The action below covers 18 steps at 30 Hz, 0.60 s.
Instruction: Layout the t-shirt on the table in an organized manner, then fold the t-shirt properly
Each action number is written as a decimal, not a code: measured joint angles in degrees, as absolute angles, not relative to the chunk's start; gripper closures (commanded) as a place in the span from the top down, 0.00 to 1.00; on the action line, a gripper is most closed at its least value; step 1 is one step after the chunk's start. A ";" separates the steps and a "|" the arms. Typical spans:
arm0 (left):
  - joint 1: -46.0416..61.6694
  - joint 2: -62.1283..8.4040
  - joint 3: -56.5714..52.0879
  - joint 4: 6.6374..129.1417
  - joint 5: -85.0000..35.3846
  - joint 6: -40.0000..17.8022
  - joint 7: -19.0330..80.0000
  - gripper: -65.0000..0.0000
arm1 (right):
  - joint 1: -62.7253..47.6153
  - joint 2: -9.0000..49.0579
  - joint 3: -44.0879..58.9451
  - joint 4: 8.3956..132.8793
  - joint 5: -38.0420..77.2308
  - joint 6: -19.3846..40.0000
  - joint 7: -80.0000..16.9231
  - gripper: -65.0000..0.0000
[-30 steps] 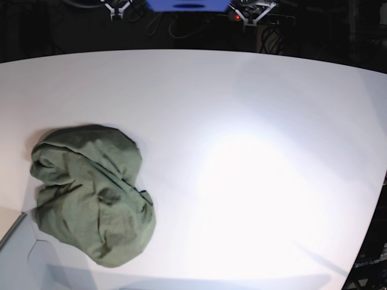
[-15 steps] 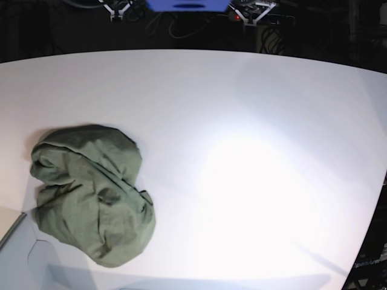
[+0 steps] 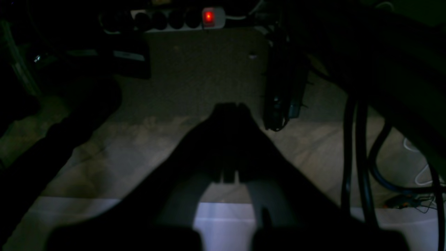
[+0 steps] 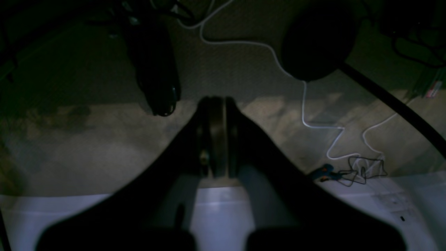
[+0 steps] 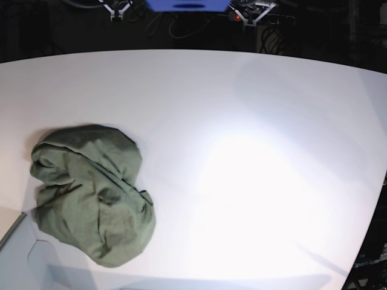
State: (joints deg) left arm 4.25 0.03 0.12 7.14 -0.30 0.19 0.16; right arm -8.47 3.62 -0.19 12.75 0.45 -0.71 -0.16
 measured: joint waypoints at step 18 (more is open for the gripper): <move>24.10 -2.59 0.03 37.26 -0.36 -0.01 0.34 0.00 | -26.50 5.65 -0.16 36.16 0.45 -0.49 13.61 0.00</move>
